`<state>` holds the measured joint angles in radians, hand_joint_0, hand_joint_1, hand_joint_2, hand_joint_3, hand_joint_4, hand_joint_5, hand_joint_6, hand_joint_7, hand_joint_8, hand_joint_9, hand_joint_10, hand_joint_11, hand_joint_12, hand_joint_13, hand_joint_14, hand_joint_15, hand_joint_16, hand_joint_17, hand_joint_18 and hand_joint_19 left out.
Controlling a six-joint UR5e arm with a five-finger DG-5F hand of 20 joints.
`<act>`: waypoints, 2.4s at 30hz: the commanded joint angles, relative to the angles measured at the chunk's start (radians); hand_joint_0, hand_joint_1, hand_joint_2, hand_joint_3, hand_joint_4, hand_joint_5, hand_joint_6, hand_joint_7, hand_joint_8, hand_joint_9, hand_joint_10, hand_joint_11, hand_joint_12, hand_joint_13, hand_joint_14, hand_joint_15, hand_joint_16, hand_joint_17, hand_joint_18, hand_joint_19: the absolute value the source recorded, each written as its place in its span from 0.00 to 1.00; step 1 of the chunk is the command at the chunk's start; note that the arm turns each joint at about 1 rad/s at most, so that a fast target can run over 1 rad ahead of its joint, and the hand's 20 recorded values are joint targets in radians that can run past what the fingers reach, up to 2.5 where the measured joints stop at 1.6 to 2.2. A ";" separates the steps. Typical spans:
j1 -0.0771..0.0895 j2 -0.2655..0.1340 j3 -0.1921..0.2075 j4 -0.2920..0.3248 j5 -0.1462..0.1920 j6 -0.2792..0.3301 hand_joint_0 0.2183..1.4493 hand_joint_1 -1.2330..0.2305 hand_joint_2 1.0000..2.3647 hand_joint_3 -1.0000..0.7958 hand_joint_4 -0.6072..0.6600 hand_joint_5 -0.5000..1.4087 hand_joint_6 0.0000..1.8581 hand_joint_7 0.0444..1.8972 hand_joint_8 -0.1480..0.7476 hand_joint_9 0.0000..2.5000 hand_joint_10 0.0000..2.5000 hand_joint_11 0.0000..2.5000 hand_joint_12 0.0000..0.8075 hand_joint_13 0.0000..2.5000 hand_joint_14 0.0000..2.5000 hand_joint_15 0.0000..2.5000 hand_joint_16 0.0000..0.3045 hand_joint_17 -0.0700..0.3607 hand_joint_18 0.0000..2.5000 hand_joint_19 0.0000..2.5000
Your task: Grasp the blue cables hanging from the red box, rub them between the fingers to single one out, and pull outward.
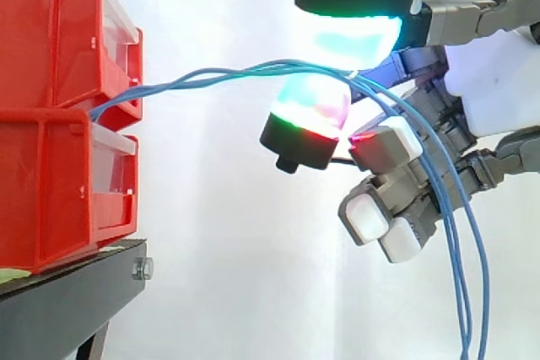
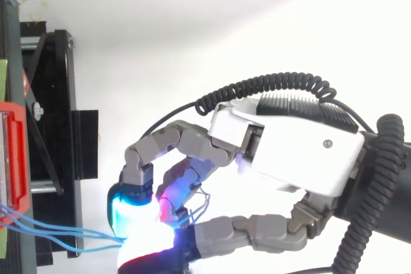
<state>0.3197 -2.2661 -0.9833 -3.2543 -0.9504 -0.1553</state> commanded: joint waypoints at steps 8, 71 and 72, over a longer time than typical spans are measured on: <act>0.004 0.000 0.000 0.001 0.002 0.003 0.45 0.25 0.00 0.28 0.36 0.17 0.50 0.50 0.42 0.45 0.01 0.40 0.39 0.36 0.01 0.25 0.12 0.36 0.30 0.20; 0.030 -0.001 -0.075 -0.012 -0.019 0.151 0.31 0.30 0.00 0.47 0.41 0.21 0.49 0.56 0.48 0.21 0.00 0.00 0.55 0.23 0.00 0.05 0.20 0.48 0.26 0.07; 0.030 -0.001 -0.075 -0.016 -0.016 0.146 0.31 0.30 0.00 0.47 0.41 0.21 0.49 0.56 0.48 0.21 0.00 0.00 0.55 0.23 0.00 0.05 0.20 0.48 0.26 0.07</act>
<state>0.3501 -2.2672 -1.0549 -3.2658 -0.9688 -0.0032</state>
